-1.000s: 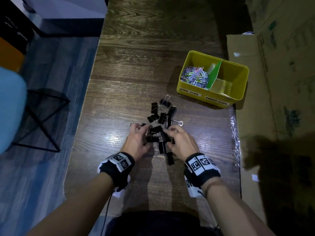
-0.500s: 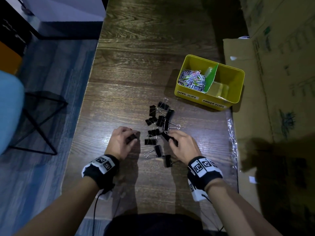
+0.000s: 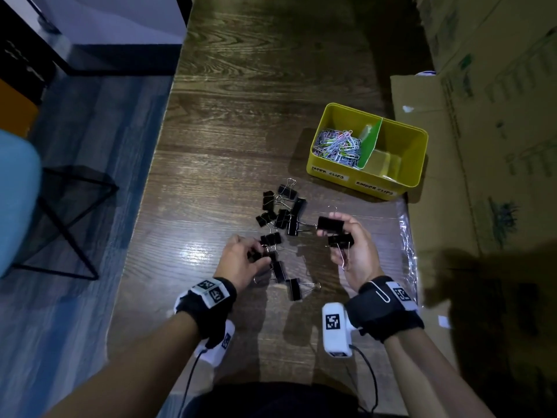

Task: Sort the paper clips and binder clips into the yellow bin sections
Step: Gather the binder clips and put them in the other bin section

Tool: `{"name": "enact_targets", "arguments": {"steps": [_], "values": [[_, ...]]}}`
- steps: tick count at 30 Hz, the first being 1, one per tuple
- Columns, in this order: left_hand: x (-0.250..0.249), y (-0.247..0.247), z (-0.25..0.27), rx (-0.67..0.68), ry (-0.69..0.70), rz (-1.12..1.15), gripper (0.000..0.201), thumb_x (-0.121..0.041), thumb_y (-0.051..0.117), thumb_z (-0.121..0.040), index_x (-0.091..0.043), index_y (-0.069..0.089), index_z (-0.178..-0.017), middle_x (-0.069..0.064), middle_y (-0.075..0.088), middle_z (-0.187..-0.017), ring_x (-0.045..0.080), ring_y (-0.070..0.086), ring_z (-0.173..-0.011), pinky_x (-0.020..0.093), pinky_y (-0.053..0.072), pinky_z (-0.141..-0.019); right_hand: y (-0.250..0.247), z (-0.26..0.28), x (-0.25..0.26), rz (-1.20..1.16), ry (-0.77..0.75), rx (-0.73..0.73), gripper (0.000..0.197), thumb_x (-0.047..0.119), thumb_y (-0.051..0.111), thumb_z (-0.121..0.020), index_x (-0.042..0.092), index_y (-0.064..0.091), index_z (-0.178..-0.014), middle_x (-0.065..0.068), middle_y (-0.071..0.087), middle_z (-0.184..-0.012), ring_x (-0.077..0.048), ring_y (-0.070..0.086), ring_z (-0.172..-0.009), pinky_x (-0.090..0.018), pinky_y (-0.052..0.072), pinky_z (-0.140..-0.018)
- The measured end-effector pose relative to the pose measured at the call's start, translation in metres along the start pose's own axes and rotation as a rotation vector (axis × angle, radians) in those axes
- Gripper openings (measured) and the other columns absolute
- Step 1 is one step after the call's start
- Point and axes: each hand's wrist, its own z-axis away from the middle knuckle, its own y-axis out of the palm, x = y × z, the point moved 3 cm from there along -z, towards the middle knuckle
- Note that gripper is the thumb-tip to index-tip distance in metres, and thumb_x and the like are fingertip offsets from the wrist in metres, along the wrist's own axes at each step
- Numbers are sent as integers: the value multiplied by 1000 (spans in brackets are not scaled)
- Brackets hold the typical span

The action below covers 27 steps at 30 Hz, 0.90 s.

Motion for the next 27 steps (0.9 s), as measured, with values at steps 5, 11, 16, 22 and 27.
{"name": "enact_targets", "arguments": {"steps": [5, 11, 16, 22, 27], "values": [[23, -8, -5, 27, -5, 252, 16, -14, 76, -74, -17, 60, -72, -3, 60, -80, 8, 54, -73, 6, 38, -62, -8, 0, 13, -173, 8, 1, 35, 19, 26, -99, 21, 61, -98, -6, 62, -70, -10, 32, -47, -20, 17, -39], [34, -52, -3, 100, -224, 838, 11, -14, 62, -83, -14, 55, -75, 13, 66, -88, 16, 54, -65, 19, 43, -50, -25, 2, 41, -402, -4, 16, 42, 56, 39, -91, 17, 57, -94, 0, 52, -65, -6, 35, -45, -16, 23, -33], [-64, -79, -33, 384, -126, 1051, 40, -22, 74, -69, -6, 54, -100, 15, 67, -101, 23, 67, -75, 27, 57, -61, -46, -2, 96, -338, -163, -38, 26, 45, 56, -86, 19, 55, -91, 3, 56, -69, -7, 45, -52, -16, 30, -38], [-225, -43, -74, 485, 85, 864, 32, 6, 50, -85, -9, 55, -114, 9, 59, -86, 19, 61, -60, 23, 52, -46, -64, -39, 153, -230, -171, -193, 17, 29, 52, -94, 14, 56, -102, -6, 64, -96, -21, 65, -86, -27, 54, -65], [-292, 17, -109, 449, 20, 665, 26, 3, 59, -83, -10, 48, -103, 16, 55, -89, 22, 55, -62, 29, 45, -49, -55, -72, 162, -110, -81, -245, 28, 29, 48, -96, 7, 56, -111, -16, 64, -110, -27, 64, -100, -43, 52, -90]]}}
